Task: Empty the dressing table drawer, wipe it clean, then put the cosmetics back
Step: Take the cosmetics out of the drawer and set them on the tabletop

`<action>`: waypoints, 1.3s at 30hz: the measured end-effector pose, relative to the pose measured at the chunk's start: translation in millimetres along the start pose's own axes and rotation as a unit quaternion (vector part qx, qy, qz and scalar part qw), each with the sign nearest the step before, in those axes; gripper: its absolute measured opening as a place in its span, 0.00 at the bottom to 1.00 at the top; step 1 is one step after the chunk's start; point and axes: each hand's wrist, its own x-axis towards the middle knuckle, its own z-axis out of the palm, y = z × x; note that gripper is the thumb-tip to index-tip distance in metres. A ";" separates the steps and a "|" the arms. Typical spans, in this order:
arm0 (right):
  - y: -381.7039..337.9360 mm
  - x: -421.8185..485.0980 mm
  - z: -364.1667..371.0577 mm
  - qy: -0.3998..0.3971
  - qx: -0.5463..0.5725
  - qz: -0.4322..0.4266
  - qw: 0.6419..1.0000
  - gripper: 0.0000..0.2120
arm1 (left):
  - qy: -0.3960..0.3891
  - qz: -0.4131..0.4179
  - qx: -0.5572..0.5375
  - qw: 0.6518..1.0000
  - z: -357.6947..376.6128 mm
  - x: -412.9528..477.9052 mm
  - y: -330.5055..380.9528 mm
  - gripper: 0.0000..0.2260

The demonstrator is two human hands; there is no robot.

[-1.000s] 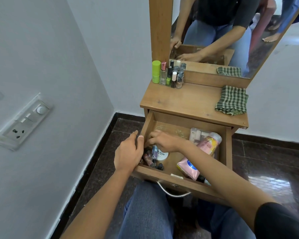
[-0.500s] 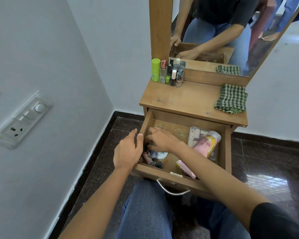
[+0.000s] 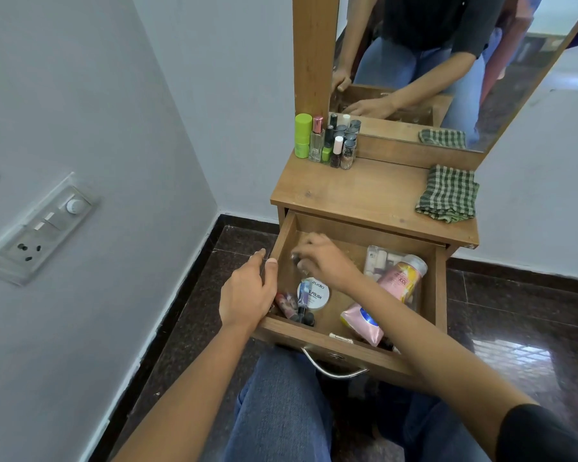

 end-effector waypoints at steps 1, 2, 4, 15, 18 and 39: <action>3.8 -1.0 -3.4 0.029 0.039 0.014 0.999 0.14 | 0.000 0.001 -0.001 1.000 0.0 -0.1 -0.1 0.22; 5.0 -1.4 -8.6 0.054 0.078 0.032 0.995 0.14 | 0.001 0.004 -0.001 1.000 0.0 -0.1 -0.4 0.22; 2.6 0.7 -23.1 0.095 0.144 0.056 0.983 0.12 | 0.002 0.009 -0.001 1.000 0.0 -0.1 -1.0 0.22; 1.0 72.8 -80.3 0.236 0.205 0.110 0.943 0.06 | 0.006 0.008 -0.005 1.000 -0.7 -0.6 -0.8 0.22; 9.4 85.1 -72.2 0.237 0.204 0.111 0.943 0.06 | 0.006 0.006 -0.008 1.000 -1.3 -0.4 -0.5 0.22; 9.3 135.0 -56.0 0.353 0.241 0.199 0.882 0.12 | 0.004 0.010 -0.001 1.000 -2.5 -0.4 -0.1 0.22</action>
